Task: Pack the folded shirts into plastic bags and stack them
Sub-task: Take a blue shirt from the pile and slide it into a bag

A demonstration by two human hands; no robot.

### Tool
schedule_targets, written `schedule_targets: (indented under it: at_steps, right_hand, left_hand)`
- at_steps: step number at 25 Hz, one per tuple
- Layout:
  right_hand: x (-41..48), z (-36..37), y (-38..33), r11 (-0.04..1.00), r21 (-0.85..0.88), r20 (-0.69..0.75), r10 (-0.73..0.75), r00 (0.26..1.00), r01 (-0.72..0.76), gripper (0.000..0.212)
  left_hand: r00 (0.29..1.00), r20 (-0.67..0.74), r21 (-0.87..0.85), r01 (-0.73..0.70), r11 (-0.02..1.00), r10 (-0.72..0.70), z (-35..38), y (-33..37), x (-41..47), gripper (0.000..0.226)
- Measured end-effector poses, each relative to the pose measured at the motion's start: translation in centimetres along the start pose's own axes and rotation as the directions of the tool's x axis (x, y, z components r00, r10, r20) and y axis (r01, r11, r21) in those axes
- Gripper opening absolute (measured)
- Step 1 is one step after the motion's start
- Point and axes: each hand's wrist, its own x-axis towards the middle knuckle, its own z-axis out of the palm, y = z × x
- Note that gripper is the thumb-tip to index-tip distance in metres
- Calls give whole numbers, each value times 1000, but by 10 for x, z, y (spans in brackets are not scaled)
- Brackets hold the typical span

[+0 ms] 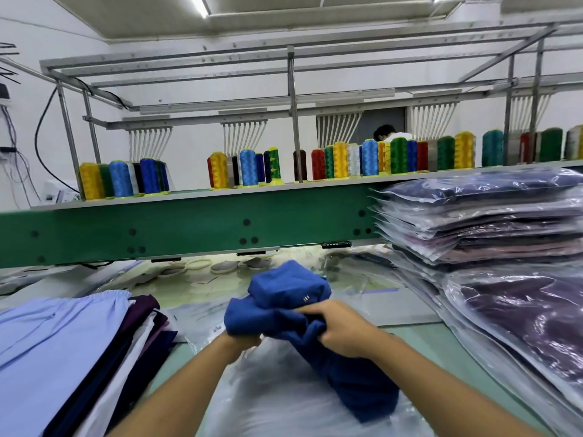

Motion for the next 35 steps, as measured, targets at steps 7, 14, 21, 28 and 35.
schedule_targets:
  at_steps: [7,14,21,28,35]
  right_hand:
    - [-1,12,17,981,-174,126,106,986,-83,77]
    - [1,20,6,950,-296,136,-59,989,98,78]
    - [5,27,6,864,-421,140,-238,961,275,61]
    - [7,-18,27,912,311,140,234,962,-267,70]
    - [-2,-70,52,-116,984,167,350,922,-135,21]
  left_hand:
    - [996,-22,-318,-93,943,91,-10,9,24,26]
    - [927,45,68,-376,924,373,-9,21,27,36]
    - [855,10,451,-467,761,519,5,12,33,31]
    - [928,-94,666,-211,716,361,-27,-14,33,33]
    - [976,109,860,-189,475,191,-22,-52,34,51]
